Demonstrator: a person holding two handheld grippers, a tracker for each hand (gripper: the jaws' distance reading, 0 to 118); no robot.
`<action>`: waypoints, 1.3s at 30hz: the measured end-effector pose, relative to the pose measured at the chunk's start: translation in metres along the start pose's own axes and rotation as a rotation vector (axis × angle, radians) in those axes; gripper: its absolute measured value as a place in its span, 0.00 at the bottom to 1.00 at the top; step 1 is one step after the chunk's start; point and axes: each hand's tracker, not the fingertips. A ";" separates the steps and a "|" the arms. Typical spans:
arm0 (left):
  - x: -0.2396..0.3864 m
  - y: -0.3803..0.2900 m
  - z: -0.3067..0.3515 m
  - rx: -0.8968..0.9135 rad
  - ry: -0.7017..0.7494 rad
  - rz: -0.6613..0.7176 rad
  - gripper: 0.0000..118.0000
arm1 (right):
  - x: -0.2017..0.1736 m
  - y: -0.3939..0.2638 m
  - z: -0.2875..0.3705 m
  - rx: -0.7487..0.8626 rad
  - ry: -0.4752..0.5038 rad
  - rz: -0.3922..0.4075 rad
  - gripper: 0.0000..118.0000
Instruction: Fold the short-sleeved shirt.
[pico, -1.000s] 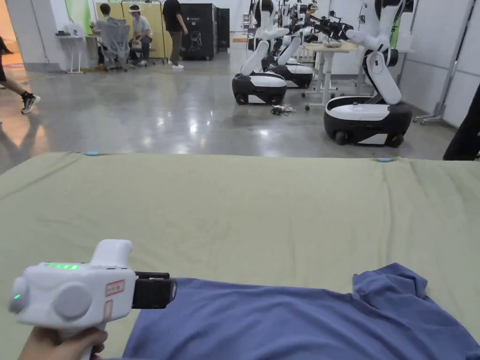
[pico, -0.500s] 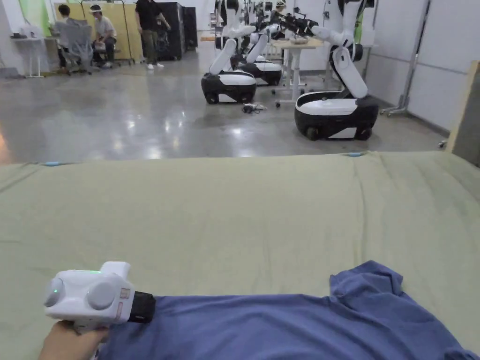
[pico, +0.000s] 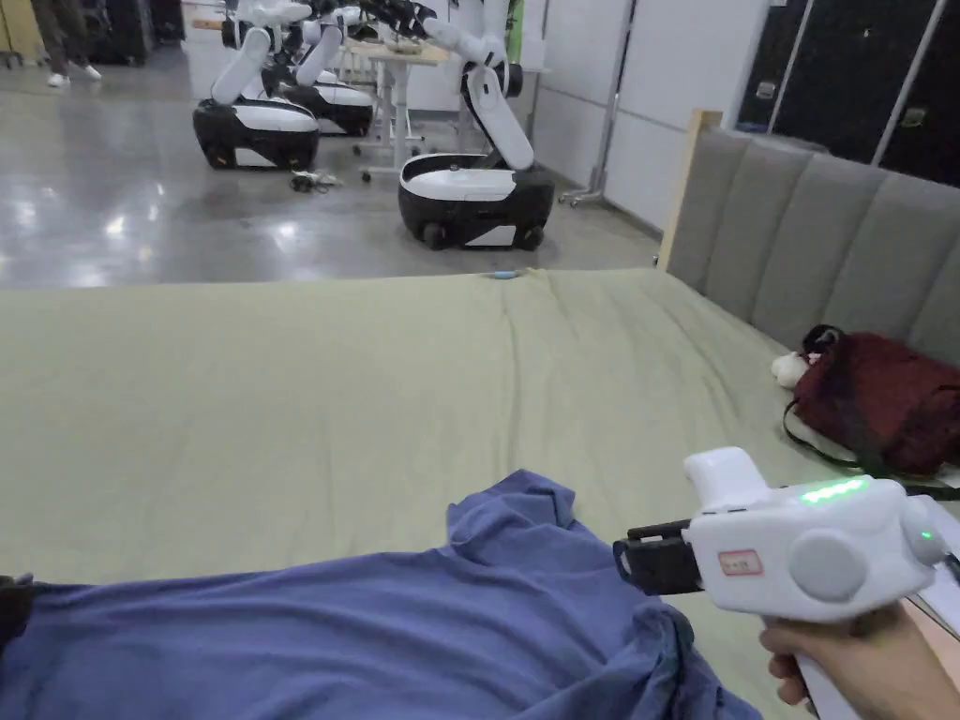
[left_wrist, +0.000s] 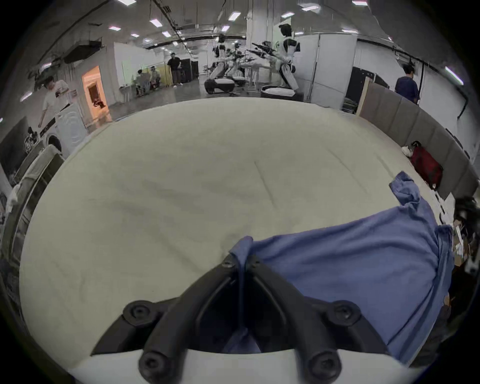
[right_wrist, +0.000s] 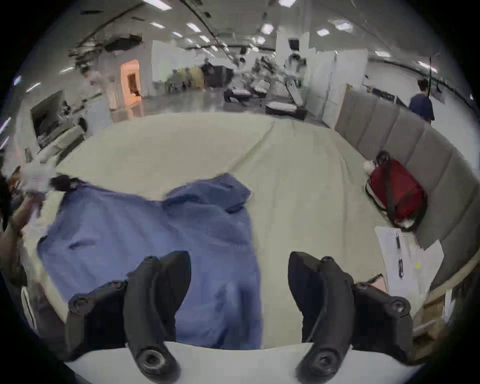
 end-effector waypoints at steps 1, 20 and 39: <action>0.000 -0.001 0.001 -0.001 -0.001 -0.004 0.00 | 0.004 0.005 -0.017 -0.022 -0.012 -0.023 0.72; -0.008 0.001 0.012 -0.015 -0.023 -0.031 0.00 | -0.031 0.031 -0.070 -0.130 0.010 0.093 0.04; -0.041 -0.157 0.176 0.066 -0.144 0.099 0.00 | -0.023 -0.124 0.143 0.131 0.115 -0.001 0.04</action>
